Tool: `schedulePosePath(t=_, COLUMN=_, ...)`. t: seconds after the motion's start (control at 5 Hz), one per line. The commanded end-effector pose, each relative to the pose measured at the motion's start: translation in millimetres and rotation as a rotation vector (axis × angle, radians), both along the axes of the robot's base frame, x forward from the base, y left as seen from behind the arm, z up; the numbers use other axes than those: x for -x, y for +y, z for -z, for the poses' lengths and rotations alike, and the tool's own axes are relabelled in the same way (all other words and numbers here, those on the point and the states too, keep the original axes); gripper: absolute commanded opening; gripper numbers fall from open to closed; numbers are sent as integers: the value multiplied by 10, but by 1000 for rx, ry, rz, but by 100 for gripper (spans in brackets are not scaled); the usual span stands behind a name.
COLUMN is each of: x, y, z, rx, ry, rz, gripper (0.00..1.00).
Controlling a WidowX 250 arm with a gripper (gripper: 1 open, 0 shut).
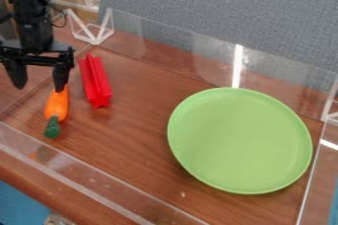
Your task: Put the carrot on the right side
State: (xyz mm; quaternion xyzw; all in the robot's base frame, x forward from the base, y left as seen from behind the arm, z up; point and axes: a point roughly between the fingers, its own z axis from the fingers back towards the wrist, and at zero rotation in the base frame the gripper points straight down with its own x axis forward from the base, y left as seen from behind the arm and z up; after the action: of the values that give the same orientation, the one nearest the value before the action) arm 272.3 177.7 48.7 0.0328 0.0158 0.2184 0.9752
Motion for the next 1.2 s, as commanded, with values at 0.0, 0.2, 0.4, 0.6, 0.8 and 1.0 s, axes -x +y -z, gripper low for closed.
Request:
schedulePosePath(t=0.0, x=-21, y=-136, z=48, rx=-17, ry=-11, rz=1, gripper=100)
schedulePosePath(t=0.2, x=1, y=-233, z=144, rx=-17, ry=-7, rz=-1, gripper=0)
schedulePosePath(t=0.4, x=38, y=-334, z=107, rx=-15, ry=-15, rz=5, gripper=0)
schedulePosePath(t=0.6, x=34, y=-334, z=-188, rx=-11, ry=-38, rz=-4, gripper=0)
schedulePosePath(t=0.8, x=16, y=-382, z=-579, rx=-7, ry=-80, rz=-1, gripper=0)
schedulePosePath(t=1.0, x=-63, y=-689, z=-932, rx=9, ry=-118, rz=-15, gripper=0)
